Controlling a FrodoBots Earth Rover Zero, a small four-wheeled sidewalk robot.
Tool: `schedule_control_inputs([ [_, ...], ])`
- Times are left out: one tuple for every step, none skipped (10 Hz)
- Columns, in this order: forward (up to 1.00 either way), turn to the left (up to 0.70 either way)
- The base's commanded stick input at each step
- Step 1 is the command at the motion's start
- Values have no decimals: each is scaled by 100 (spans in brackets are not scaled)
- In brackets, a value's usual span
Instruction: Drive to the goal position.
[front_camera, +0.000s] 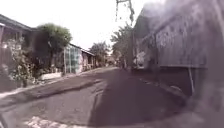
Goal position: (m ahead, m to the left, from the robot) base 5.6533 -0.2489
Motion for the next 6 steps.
schedule_control_inputs([
  [85, 0],
  [85, 0],
  [85, 0],
  [85, 0],
  [85, 0],
  [85, 0],
])
